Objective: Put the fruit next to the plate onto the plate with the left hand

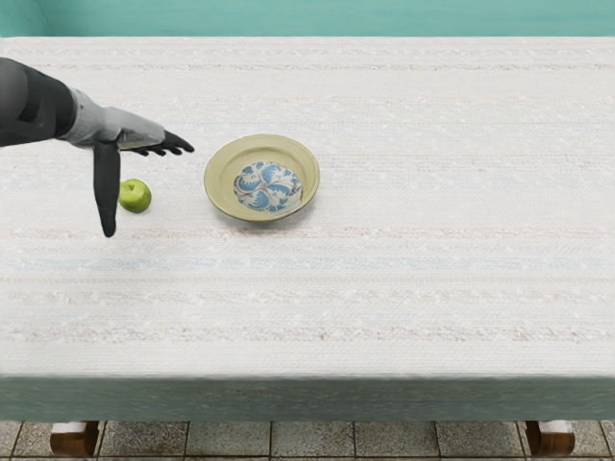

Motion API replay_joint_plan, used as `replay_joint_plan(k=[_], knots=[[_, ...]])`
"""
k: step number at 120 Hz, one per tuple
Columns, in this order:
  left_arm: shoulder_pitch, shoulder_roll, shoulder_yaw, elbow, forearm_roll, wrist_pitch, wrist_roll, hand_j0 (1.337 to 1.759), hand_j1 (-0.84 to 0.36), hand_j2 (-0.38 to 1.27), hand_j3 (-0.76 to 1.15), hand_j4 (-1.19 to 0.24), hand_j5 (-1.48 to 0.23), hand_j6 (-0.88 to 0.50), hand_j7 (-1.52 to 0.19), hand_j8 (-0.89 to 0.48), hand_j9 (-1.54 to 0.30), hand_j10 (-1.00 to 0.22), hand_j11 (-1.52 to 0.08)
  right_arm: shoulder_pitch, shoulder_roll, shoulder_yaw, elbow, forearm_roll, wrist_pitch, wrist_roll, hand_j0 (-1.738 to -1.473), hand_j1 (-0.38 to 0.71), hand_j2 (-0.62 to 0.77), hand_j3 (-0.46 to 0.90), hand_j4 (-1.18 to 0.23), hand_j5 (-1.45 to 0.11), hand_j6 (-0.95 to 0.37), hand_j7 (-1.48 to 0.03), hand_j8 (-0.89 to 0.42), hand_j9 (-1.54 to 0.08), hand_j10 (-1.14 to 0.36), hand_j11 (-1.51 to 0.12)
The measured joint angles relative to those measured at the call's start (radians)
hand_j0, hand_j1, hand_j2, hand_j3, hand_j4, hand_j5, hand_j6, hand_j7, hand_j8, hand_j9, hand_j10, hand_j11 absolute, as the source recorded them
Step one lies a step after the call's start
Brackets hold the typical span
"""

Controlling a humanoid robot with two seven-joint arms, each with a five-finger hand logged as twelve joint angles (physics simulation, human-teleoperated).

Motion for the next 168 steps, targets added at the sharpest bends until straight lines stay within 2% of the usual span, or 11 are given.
replay_joint_plan(k=[17, 53, 70, 90, 123, 137, 168], knots=[[0.028, -0.01, -0.002, -0.004, 0.084, 0.051, 0.002, 1.658, 0.35, 0.0, 0.0, 0.0, 0.0, 0.0, 0.0, 0.0, 0.0, 0.0, 0.0, -0.001, 0.0, 0.0, 0.0, 0.0, 0.0, 0.0, -1.658, -0.33, 0.0, 0.0, -0.01, -0.02, -0.01, -0.02, -0.01, -0.02, -0.01, -0.02], [0.181, -0.046, 0.013, 0.0, 0.33, 0.285, 0.003, 1.658, 0.34, 0.0, 0.0, -0.01, -0.01, -0.01, -0.01, -0.01, -0.01, -0.01, -0.01, -0.003, 0.0, 0.0, 0.0, 0.0, 0.0, 0.0, -1.658, -0.33, 0.0, 0.0, -0.01, -0.02, -0.01, -0.02, -0.01, -0.02, -0.01, -0.02], [0.215, -0.071, 0.014, 0.002, 0.393, 0.345, 0.003, 1.658, 0.23, 0.02, 0.0, -0.1, -0.13, -0.11, -0.13, -0.1, -0.13, -0.1, -0.13, -0.003, 0.0, 0.0, 0.0, 0.0, 0.0, 0.0, -1.658, -0.33, 0.0, 0.0, -0.01, -0.02, -0.01, -0.02, -0.01, -0.02, -0.01, -0.02], [0.264, -0.095, 0.017, 0.002, 0.467, 0.424, 0.003, 1.658, 0.16, 0.03, 0.0, -0.16, -0.2, -0.16, -0.2, -0.16, -0.2, -0.16, -0.2, -0.003, 0.0, 0.0, 0.0, 0.0, 0.0, 0.0, -1.658, -0.33, 0.0, 0.0, -0.01, -0.02, -0.01, -0.02, -0.01, -0.02, -0.01, -0.02], [0.269, -0.107, 0.041, 0.031, 0.533, 0.486, 0.003, 1.658, 0.07, 0.05, 0.0, -0.24, -0.3, -0.24, -0.3, -0.24, -0.3, -0.24, -0.3, -0.003, 0.0, 0.0, 0.0, 0.0, 0.0, 0.0, -1.658, -0.33, 0.0, 0.0, -0.01, -0.02, -0.01, -0.02, -0.01, -0.02, -0.01, -0.02], [0.289, -0.168, 0.053, 0.088, 0.543, 0.494, 0.003, 1.658, 0.05, 0.05, 0.0, -0.26, -0.33, -0.26, -0.33, -0.26, -0.33, -0.26, -0.33, -0.003, 0.0, 0.0, 0.0, 0.0, 0.0, 0.0, -1.658, -0.33, 0.0, 0.0, -0.01, -0.02, -0.01, -0.02, -0.01, -0.02, -0.01, -0.02], [0.293, -0.17, 0.059, 0.165, 0.562, 0.55, 0.003, 1.658, 0.03, 0.06, 0.0, -0.27, -0.35, -0.27, -0.35, -0.27, -0.35, -0.27, -0.35, -0.003, 0.0, 0.0, 0.0, 0.0, 0.0, 0.0, -1.658, -0.33, 0.0, 0.0, -0.01, -0.02, -0.01, -0.02, -0.01, -0.02, -0.01, -0.02]])
